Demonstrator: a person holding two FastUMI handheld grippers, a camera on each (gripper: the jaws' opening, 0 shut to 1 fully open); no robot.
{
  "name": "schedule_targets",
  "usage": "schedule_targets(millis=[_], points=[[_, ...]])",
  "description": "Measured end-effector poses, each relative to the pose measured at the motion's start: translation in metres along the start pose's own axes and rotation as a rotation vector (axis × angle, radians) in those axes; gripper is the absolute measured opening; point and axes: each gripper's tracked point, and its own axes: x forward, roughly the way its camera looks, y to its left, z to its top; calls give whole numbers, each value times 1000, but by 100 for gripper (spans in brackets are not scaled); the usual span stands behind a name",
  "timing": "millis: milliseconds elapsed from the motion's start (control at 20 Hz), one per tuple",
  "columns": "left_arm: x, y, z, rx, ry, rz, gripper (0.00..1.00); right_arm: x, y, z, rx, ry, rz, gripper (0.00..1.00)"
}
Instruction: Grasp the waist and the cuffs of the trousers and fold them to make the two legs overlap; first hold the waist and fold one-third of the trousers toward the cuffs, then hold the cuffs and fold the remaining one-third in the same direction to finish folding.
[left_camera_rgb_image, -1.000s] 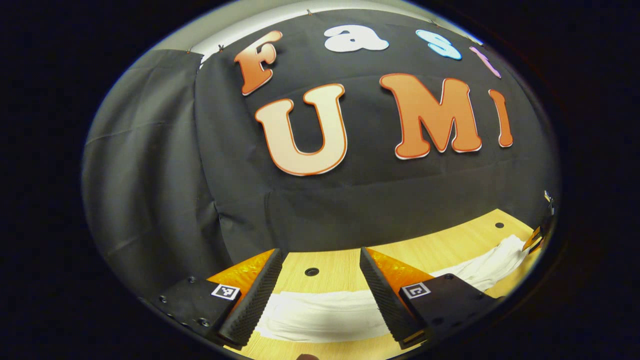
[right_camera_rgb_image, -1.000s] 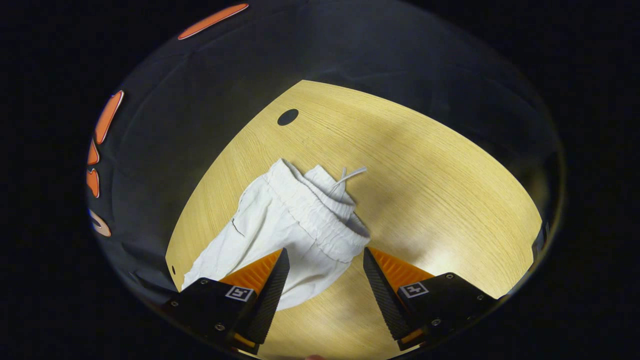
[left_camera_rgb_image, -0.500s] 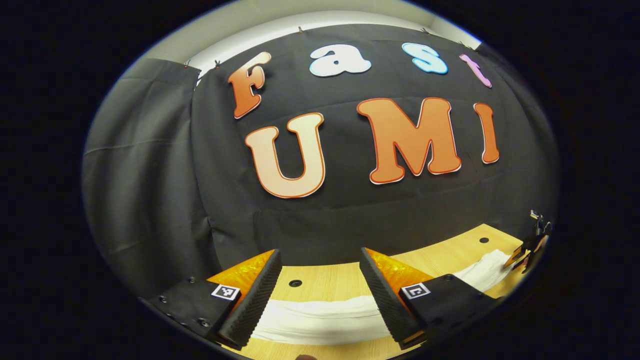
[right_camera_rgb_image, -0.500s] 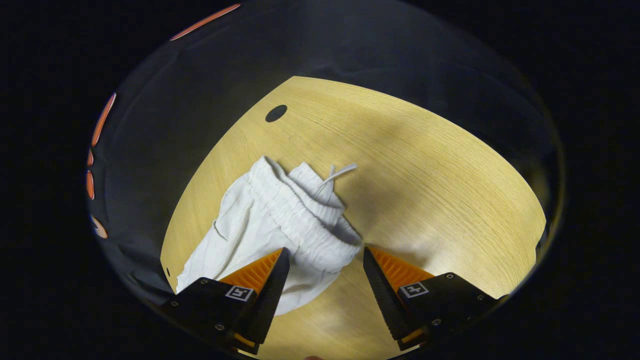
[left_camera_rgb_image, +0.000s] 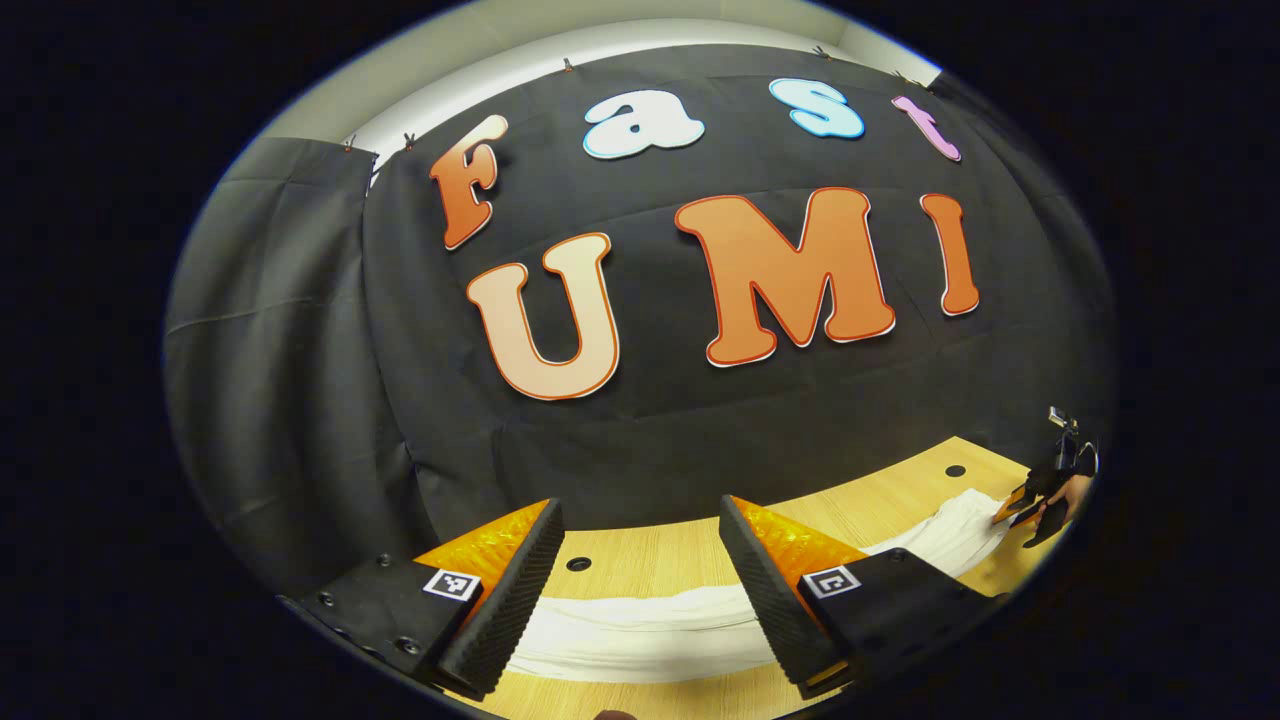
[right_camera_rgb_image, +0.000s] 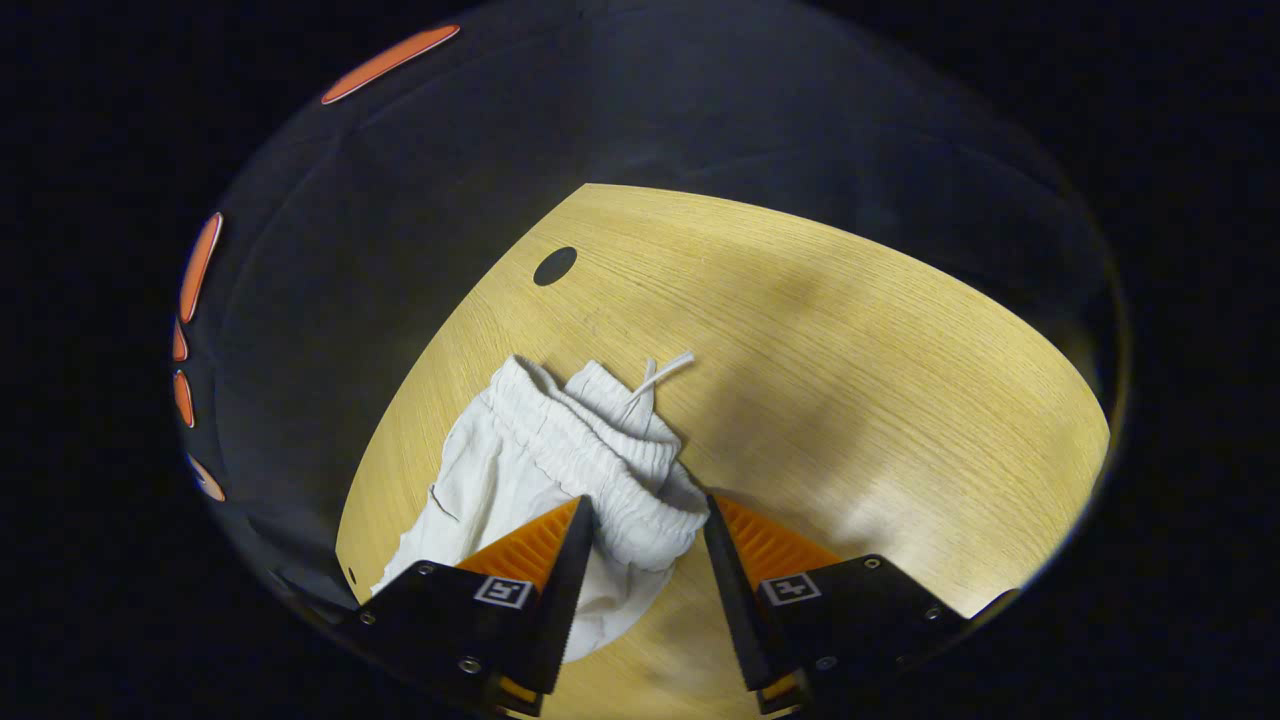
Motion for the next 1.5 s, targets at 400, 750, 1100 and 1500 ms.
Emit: schedule_targets(millis=[400, 750, 1100, 1500], points=[[0, 1, -6, 15, 23, -15, 100, -19, 21, 9, 175, -87, 278, 18], [11, 3, -13, -30, 20, -60, 100, -39, 37, 20, 168, -155, 466, 16], [23, 34, -31, -67, 24, -73, 100, -41, 41, 21, 109, -184, 590, 16], [31, 86, -48, -100, 15, -71, 100, -36, 37, 19, -52, -209, 692, 15]])
